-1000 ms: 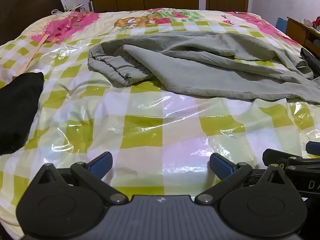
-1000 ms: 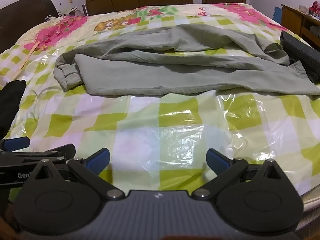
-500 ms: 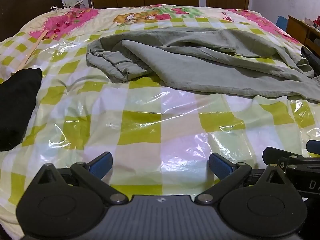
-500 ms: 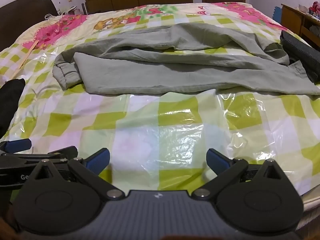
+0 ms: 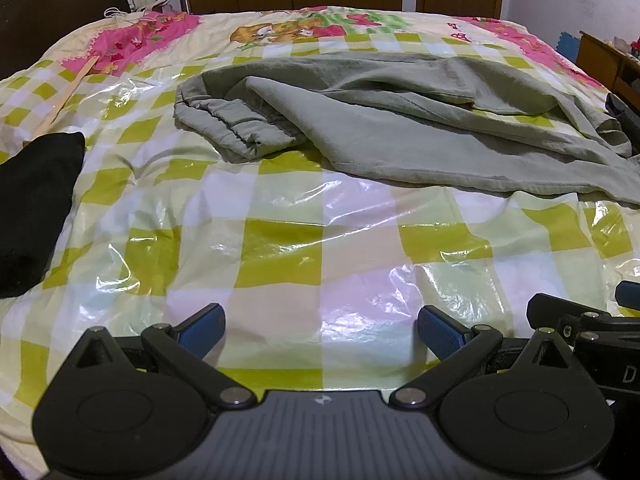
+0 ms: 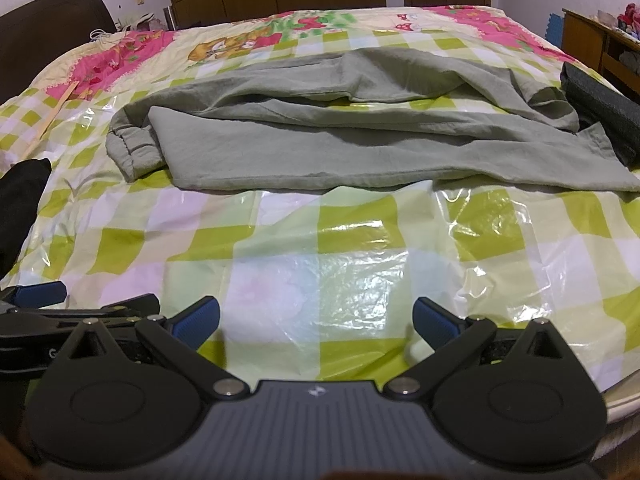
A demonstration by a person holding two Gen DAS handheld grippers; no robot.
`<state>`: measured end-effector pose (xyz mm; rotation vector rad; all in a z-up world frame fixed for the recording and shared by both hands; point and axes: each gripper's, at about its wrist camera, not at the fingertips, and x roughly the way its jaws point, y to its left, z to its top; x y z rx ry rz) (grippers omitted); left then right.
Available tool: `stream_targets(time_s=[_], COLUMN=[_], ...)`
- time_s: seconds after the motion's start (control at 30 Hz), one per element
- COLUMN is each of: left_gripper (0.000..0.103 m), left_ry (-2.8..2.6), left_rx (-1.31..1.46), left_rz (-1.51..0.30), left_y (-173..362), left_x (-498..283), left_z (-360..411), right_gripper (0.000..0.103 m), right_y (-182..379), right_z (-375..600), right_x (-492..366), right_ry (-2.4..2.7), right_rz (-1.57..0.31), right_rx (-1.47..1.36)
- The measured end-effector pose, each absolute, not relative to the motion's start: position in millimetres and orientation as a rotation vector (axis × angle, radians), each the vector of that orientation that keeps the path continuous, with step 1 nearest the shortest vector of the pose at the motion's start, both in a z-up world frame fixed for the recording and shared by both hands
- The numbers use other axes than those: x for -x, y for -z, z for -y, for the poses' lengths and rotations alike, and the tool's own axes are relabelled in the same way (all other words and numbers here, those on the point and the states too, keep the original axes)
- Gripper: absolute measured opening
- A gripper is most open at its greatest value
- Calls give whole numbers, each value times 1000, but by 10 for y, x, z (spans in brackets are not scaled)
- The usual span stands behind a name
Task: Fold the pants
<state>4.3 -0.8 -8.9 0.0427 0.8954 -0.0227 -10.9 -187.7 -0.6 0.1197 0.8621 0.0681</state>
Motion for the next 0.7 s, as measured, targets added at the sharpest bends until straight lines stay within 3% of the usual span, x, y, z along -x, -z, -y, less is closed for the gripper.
stream_targets(time_s=[0.7], left_gripper=[103], left_ry=[10], left_rx=[-73], left_rz=[-895], left_y=[51], left_x=[-30], left_z=[51], right_gripper=[102], right_y=[-74], right_z=[1868], right_x=[159], right_ry=[-84], right_rz=[-837], right_rx=[-128])
